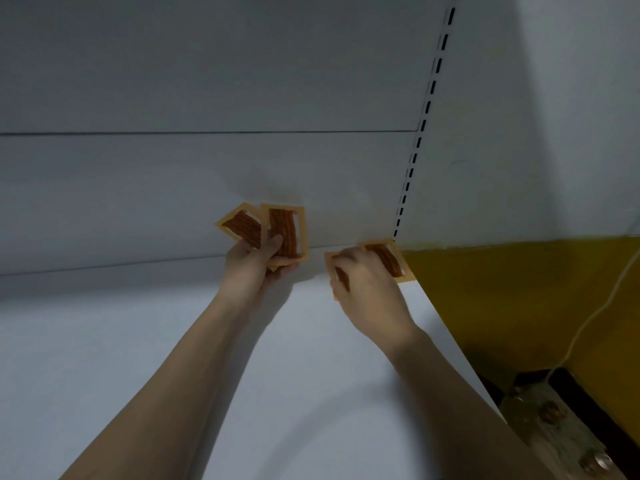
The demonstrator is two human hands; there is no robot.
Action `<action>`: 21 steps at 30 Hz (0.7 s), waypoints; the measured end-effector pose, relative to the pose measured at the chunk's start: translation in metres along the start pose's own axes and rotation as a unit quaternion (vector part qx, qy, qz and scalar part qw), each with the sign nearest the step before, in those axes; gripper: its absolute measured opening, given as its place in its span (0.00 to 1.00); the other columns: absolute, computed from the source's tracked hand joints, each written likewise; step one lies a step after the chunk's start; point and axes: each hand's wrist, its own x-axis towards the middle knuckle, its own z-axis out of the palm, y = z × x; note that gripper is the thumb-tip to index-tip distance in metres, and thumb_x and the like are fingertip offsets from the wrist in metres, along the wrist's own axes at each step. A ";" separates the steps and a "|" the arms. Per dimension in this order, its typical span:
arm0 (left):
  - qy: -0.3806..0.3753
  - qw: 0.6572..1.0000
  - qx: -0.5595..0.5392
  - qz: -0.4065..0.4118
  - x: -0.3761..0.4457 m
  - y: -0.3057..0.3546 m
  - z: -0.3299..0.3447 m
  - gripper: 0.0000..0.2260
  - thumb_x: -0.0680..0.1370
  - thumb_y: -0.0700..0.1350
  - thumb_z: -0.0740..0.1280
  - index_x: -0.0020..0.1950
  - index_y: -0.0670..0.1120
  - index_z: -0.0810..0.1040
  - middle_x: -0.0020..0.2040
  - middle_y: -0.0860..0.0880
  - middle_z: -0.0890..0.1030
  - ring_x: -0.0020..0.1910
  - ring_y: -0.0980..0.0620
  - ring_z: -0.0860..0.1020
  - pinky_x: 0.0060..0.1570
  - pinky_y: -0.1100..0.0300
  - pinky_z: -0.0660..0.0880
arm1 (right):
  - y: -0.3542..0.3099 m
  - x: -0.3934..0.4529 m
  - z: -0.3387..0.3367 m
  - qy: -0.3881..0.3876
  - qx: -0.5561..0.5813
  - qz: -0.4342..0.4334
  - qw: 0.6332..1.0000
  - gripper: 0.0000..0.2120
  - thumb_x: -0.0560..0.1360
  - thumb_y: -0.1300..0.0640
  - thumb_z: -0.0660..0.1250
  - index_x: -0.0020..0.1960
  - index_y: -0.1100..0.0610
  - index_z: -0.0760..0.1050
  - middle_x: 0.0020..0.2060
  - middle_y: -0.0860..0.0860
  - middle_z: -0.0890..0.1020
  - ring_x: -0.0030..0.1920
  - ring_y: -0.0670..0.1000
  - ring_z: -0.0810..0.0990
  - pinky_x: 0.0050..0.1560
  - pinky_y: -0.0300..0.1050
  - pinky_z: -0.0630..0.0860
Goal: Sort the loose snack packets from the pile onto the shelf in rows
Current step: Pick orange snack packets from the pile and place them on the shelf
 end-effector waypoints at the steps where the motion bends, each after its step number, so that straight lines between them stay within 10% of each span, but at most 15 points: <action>1: 0.001 1.000 0.003 -0.001 0.000 0.000 0.000 0.05 0.81 0.35 0.64 0.52 0.42 0.79 0.44 0.45 0.85 0.41 0.49 0.84 0.37 0.59 0.82 | -0.001 -0.002 0.003 -0.041 -0.008 -0.012 0.999 0.11 0.79 0.56 0.64 0.59 0.57 0.79 0.58 0.52 0.78 0.61 0.54 0.73 0.62 0.50 0.71; 21: -0.022 0.999 0.027 -0.041 -0.008 -0.005 0.008 0.05 0.81 0.36 0.65 0.52 0.38 0.80 0.43 0.44 0.85 0.42 0.47 0.84 0.37 0.59 0.82 | 0.005 -0.001 0.013 -0.099 0.075 -0.012 0.992 0.13 0.83 0.53 0.55 0.62 0.56 0.75 0.59 0.50 0.76 0.63 0.50 0.70 0.66 0.48 0.67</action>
